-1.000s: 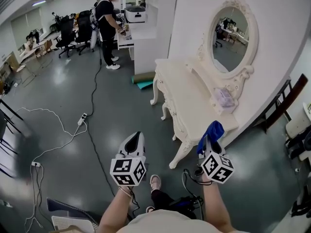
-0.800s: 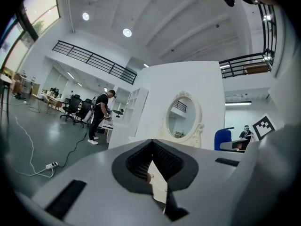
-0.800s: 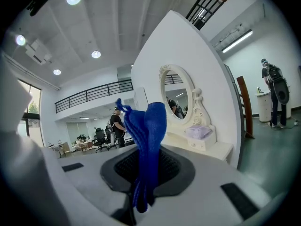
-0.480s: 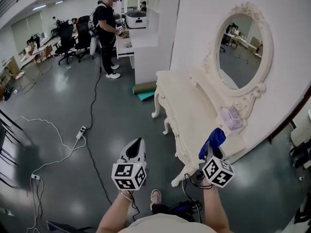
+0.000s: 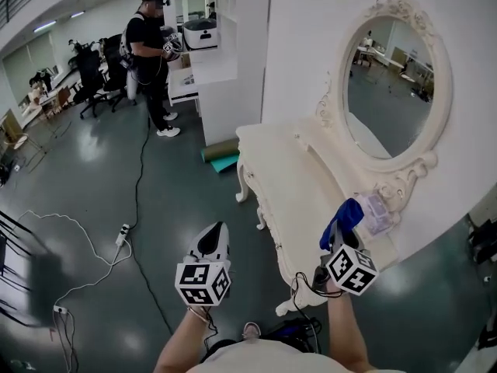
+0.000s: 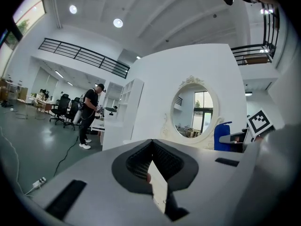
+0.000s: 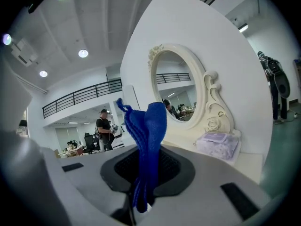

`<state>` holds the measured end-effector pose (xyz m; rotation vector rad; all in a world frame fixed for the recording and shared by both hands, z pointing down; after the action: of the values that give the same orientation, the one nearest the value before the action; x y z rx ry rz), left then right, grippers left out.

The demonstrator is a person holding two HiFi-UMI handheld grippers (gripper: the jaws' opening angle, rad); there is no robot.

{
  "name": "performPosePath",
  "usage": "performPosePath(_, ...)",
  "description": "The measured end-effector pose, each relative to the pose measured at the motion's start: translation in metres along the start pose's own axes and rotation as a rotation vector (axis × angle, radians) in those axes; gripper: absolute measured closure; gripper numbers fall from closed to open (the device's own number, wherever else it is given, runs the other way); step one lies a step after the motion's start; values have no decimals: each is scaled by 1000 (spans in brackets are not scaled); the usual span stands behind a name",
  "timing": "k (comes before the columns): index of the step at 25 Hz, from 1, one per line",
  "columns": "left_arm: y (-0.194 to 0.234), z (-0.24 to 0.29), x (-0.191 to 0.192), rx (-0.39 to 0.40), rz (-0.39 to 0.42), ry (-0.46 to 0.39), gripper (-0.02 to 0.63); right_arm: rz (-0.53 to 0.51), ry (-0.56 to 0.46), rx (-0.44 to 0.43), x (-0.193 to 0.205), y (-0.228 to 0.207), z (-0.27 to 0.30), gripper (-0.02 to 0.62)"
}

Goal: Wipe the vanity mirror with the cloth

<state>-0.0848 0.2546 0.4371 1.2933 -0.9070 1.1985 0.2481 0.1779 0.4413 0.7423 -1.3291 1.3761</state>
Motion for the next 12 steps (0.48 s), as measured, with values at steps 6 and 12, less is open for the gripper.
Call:
performPosePath(6, 0, 61, -2, 65, 17, 38, 601, -49, -2, 23, -6, -5, 31, 529)
performPosePath(12, -13, 130, -6, 215, 60, 67, 601, -9, -38, 103, -12, -21, 50, 529)
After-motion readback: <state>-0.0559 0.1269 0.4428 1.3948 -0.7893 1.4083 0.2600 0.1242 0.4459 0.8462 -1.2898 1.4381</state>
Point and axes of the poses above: the fingertips, and each gripper's own axes: z forward along the fingers, y to its left, x out of its underside, the point moved 9 cm from there along -z, backward along the fingers, and after that the axes turned 1 degree about -z, right-handed, at the moved point
